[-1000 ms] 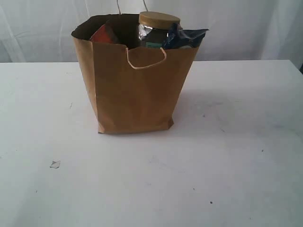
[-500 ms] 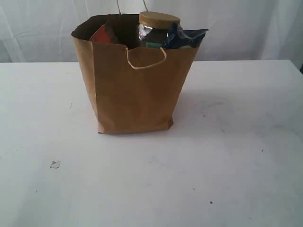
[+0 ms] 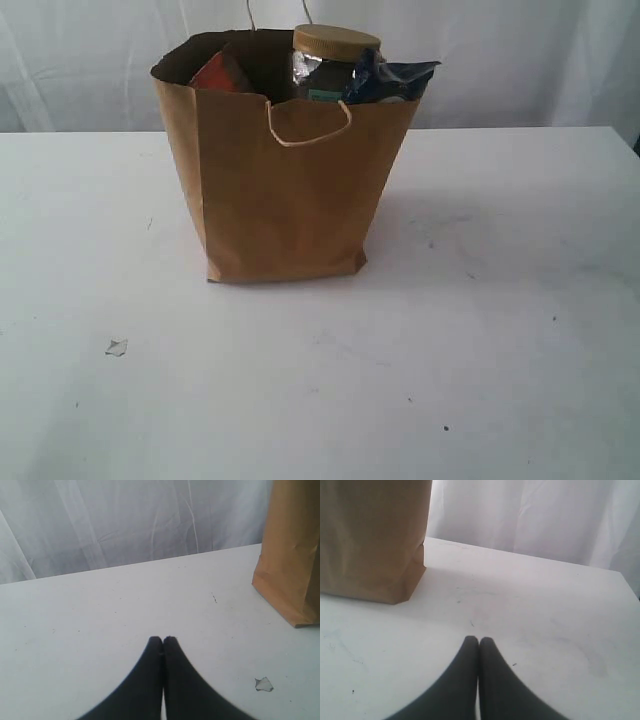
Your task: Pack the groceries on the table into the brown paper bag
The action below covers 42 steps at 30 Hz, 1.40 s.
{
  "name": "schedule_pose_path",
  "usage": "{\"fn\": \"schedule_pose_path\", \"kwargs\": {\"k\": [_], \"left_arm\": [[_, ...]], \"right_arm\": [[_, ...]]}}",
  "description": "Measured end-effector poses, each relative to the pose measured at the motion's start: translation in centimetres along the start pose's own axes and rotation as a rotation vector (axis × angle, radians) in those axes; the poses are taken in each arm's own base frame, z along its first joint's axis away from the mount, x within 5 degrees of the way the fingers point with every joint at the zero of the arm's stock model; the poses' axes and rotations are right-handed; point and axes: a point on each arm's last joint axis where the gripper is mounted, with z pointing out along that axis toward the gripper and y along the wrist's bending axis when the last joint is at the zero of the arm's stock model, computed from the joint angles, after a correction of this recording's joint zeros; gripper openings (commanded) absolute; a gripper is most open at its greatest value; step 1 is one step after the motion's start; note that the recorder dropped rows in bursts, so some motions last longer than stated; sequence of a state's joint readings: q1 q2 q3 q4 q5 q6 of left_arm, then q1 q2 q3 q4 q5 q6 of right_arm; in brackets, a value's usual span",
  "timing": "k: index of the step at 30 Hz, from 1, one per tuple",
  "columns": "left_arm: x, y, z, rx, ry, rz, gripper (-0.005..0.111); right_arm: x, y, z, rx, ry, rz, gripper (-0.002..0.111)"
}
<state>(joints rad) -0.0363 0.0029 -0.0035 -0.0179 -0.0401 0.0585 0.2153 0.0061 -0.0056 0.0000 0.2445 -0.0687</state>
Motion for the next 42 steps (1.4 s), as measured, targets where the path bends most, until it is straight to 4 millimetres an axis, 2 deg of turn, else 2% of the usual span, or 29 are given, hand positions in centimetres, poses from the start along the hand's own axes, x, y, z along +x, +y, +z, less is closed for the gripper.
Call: {"fn": "schedule_pose_path", "kwargs": {"k": [21,35,42], "left_arm": [[0.0,0.0,0.0,0.000,0.000,0.000,0.000],[0.0,0.0,0.0,0.000,0.000,0.000,0.000],[0.0,0.0,0.0,0.000,0.000,0.000,0.000]], "right_arm": [[-0.1,0.0,0.0,0.003,-0.006,-0.001,0.000],[0.0,-1.2,-0.1,0.216,0.008,0.032,0.000],[0.0,-1.3,-0.2,0.231,0.009,0.034,0.000]]}}
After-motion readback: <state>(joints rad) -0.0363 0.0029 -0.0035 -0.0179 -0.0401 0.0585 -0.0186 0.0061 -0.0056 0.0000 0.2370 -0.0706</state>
